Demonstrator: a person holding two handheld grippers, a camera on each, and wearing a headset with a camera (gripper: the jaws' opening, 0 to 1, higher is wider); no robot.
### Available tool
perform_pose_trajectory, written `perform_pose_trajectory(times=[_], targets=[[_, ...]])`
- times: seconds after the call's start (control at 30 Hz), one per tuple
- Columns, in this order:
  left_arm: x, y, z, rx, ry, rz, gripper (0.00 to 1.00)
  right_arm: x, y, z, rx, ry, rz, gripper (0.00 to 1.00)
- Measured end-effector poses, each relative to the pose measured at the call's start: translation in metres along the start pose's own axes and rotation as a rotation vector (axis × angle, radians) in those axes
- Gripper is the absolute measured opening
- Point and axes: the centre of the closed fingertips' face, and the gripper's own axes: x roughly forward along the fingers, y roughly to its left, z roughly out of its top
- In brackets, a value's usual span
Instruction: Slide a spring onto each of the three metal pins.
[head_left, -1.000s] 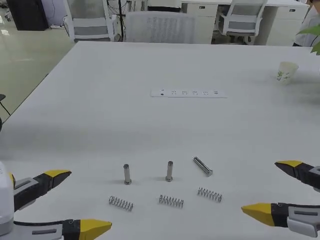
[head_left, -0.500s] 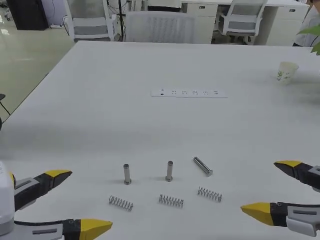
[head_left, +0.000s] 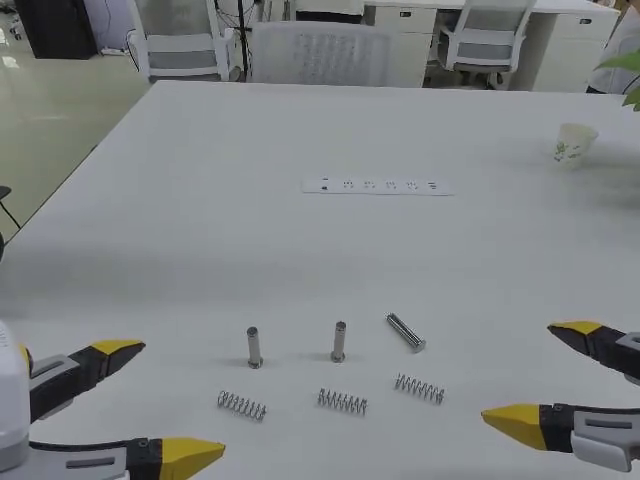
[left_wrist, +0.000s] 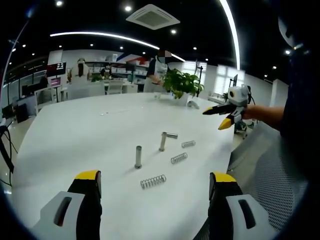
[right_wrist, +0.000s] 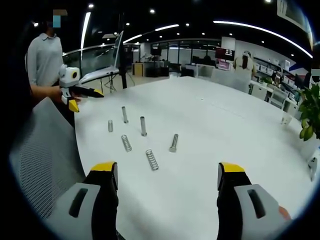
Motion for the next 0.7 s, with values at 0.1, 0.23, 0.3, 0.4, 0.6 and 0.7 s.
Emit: perform_pose_trajectory(times=[0.1, 0.23, 0.3, 0.4, 0.6, 0.7], targets=[[0.000, 0.000, 0.000, 0.001, 0.000, -0.001, 0.86, -0.001, -0.001, 0.000, 0.000, -0.001, -0.002, 0.82], [0.001, -0.001, 0.001, 0.002, 0.001, -0.002, 0.86, -0.001, -0.001, 0.001, -0.002, -0.002, -0.001, 0.82], [0.001, -0.001, 0.001, 0.003, 0.001, -0.003, 0.86, 0.000, -0.001, 0.002, -0.003, -0.003, 0.000, 0.82], [0.001, -0.002, 0.001, 0.005, 0.001, -0.002, 0.85, 0.002, -0.002, 0.005, -0.007, -0.001, 0.002, 0.82], [0.001, -0.004, 0.001, 0.007, 0.003, -0.005, 0.85, 0.010, -0.003, 0.014, -0.022, 0.001, 0.011, 0.81], [0.001, -0.004, 0.000, 0.009, 0.003, -0.005, 0.85, 0.016, -0.006, 0.020, -0.032, 0.002, 0.012, 0.79]])
